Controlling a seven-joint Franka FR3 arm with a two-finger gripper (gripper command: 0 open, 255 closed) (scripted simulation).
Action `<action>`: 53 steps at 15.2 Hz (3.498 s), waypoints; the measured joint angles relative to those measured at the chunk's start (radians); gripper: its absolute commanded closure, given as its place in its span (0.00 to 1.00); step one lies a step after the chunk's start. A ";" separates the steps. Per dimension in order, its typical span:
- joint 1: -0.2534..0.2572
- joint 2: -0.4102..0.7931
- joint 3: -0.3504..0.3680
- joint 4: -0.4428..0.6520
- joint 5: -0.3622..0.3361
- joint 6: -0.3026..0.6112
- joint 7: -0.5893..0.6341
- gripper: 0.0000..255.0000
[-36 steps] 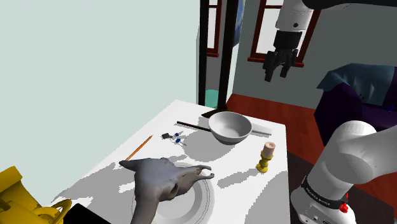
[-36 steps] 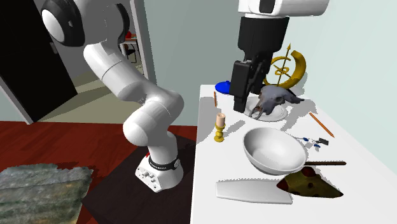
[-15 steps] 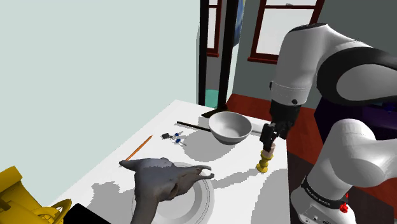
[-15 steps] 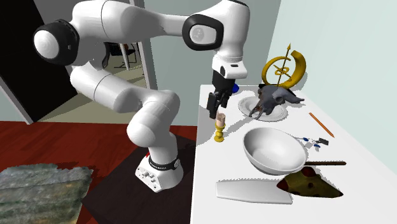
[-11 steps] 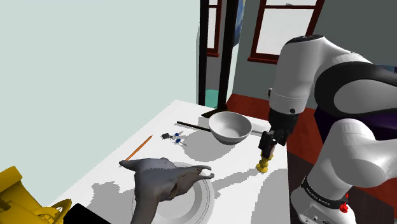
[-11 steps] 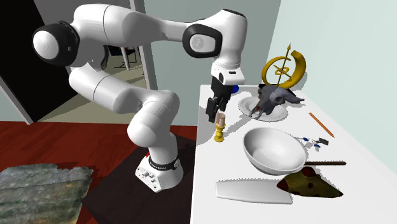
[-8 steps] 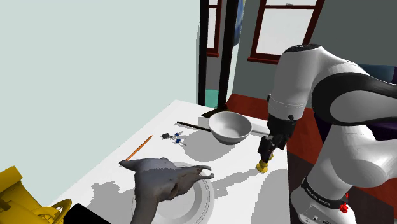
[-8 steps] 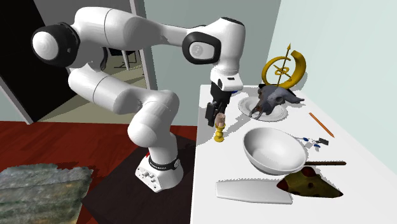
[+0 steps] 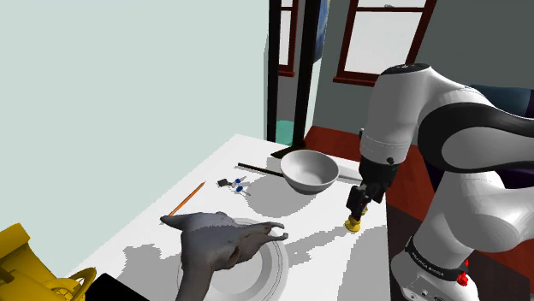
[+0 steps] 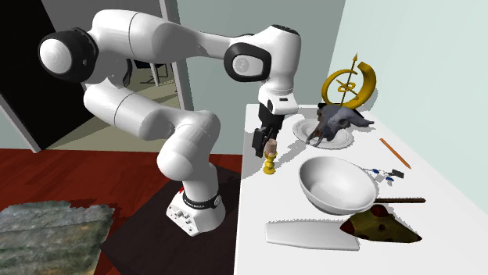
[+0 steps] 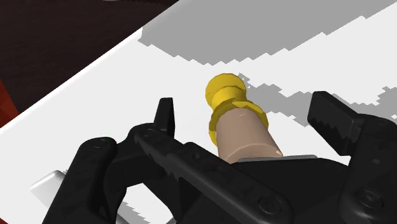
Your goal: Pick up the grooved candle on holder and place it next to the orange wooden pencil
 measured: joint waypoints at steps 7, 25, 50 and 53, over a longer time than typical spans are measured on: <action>0.000 0.000 0.000 0.001 0.000 0.000 0.000 1.00; -0.035 0.026 -0.061 0.194 -0.064 -0.165 0.003 1.00; -0.077 0.194 -0.104 0.576 -0.118 -0.377 0.027 1.00; -0.093 0.291 -0.061 0.630 -0.102 -0.328 0.051 1.00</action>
